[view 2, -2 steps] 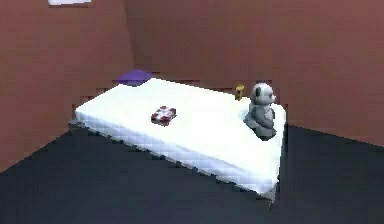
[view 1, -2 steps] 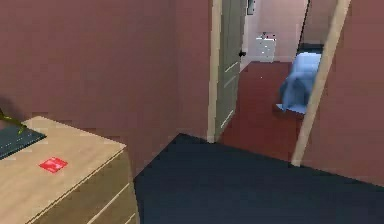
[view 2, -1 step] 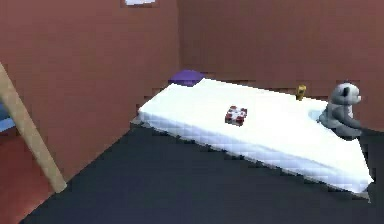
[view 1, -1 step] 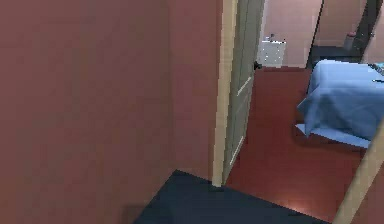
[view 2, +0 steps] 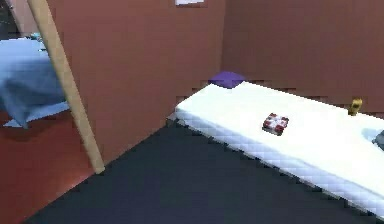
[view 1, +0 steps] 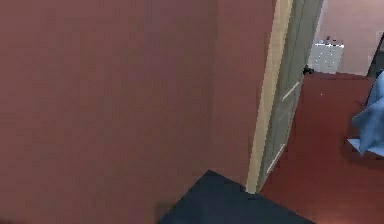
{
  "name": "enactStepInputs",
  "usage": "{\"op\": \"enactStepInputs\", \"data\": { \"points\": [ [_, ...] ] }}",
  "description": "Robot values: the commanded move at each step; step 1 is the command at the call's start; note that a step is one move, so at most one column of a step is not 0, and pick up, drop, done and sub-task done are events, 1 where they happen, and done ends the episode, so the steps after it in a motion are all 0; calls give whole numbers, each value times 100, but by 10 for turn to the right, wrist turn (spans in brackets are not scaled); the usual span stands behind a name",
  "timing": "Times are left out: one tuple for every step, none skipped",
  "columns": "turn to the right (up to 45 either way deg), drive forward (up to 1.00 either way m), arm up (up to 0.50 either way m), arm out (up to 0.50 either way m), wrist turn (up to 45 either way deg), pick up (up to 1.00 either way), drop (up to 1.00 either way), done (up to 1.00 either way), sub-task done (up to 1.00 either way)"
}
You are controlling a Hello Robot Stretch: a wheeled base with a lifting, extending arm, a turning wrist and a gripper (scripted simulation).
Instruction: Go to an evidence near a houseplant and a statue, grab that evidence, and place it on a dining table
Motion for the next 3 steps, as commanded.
{"op": "enactStepInputs", "data": {
  "points": [
    [0,20,0,0,0,0,0,0,0],
    [-450,0,0,0,0,0,0,0,0],
    [0,20,0,0,0,0,0,0,0]
  ]
}}
